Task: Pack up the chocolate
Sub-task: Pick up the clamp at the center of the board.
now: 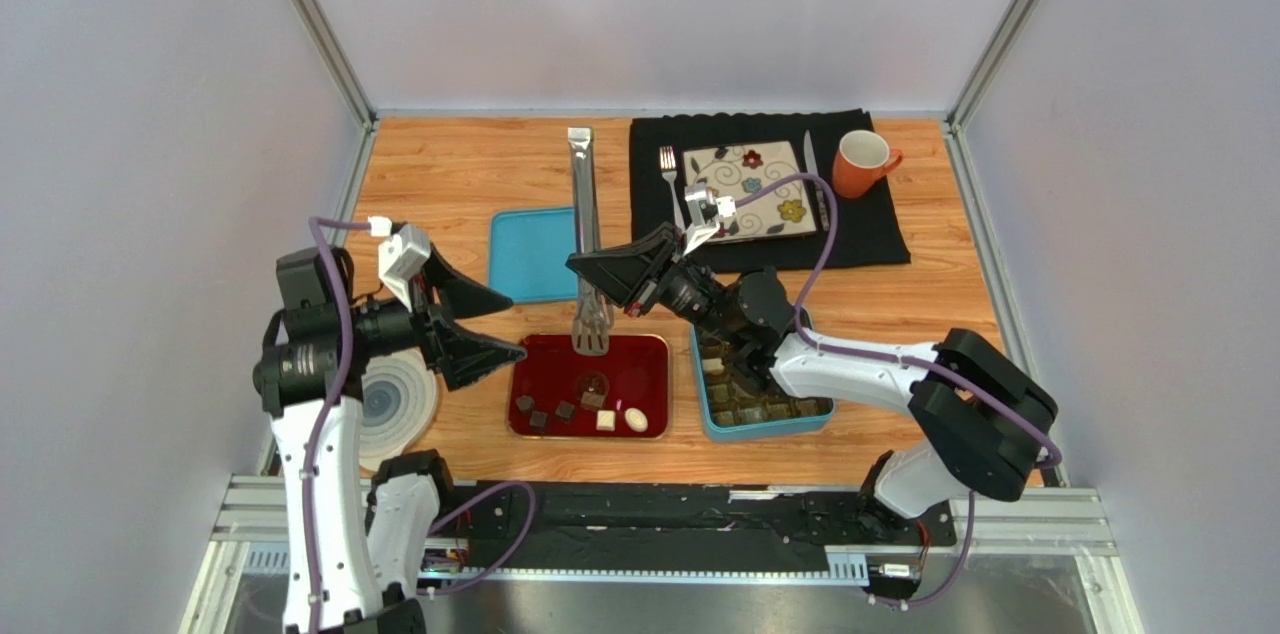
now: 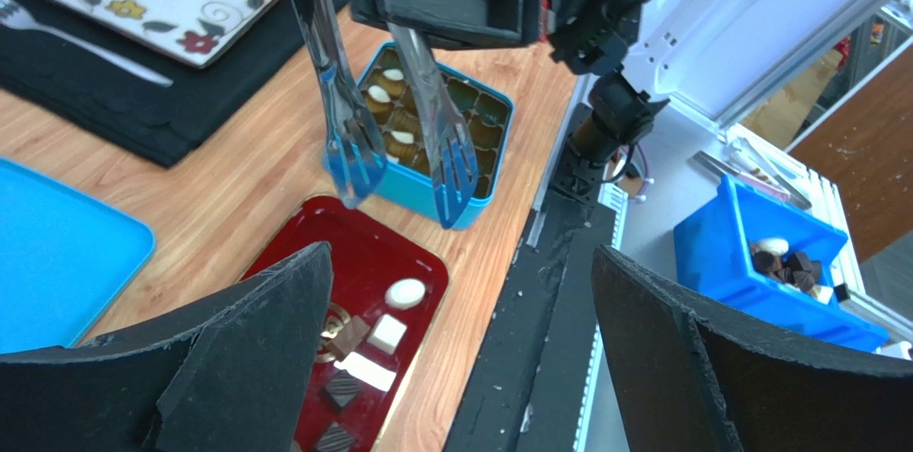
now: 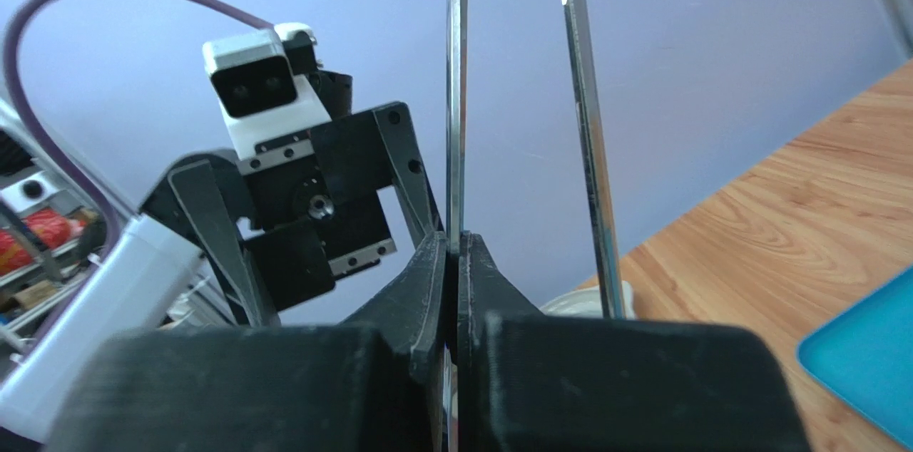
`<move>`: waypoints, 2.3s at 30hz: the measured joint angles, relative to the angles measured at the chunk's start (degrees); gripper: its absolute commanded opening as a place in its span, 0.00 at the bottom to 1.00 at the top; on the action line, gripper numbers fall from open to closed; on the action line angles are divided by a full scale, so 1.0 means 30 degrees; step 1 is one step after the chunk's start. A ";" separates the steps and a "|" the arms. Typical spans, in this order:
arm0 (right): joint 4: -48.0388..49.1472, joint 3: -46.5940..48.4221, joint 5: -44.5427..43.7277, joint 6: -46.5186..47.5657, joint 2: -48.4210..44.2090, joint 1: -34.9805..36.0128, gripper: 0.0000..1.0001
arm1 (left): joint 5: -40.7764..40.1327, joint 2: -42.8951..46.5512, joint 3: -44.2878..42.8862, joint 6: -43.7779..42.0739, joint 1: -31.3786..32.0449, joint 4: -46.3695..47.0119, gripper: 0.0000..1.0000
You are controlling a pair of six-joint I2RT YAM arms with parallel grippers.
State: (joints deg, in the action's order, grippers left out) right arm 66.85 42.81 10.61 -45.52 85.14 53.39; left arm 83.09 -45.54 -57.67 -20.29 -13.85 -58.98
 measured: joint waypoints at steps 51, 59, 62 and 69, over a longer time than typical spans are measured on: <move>0.2280 0.7439 0.0466 -0.1239 0.5661 0.1559 0.16 | 0.1071 0.0233 0.3308 1.0156 0.1013 1.0513 0.00; 0.0882 0.5355 0.3526 -0.0882 0.3286 0.0495 0.71 | 0.1384 0.0226 0.3847 1.3733 0.1107 1.5249 0.00; -0.1392 0.5355 0.5566 0.0015 0.1719 -0.0109 0.99 | 0.1282 0.0270 0.3854 1.4681 0.1071 1.6582 0.00; -1.0418 0.6127 1.0404 0.5275 -0.3271 -0.2616 1.00 | 0.0794 0.1144 0.4080 1.6342 0.1355 1.9322 0.00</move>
State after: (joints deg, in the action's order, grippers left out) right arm 35.59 61.19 41.82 -29.69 75.33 45.54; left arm 85.47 -42.11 -45.43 28.73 -9.78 -1.02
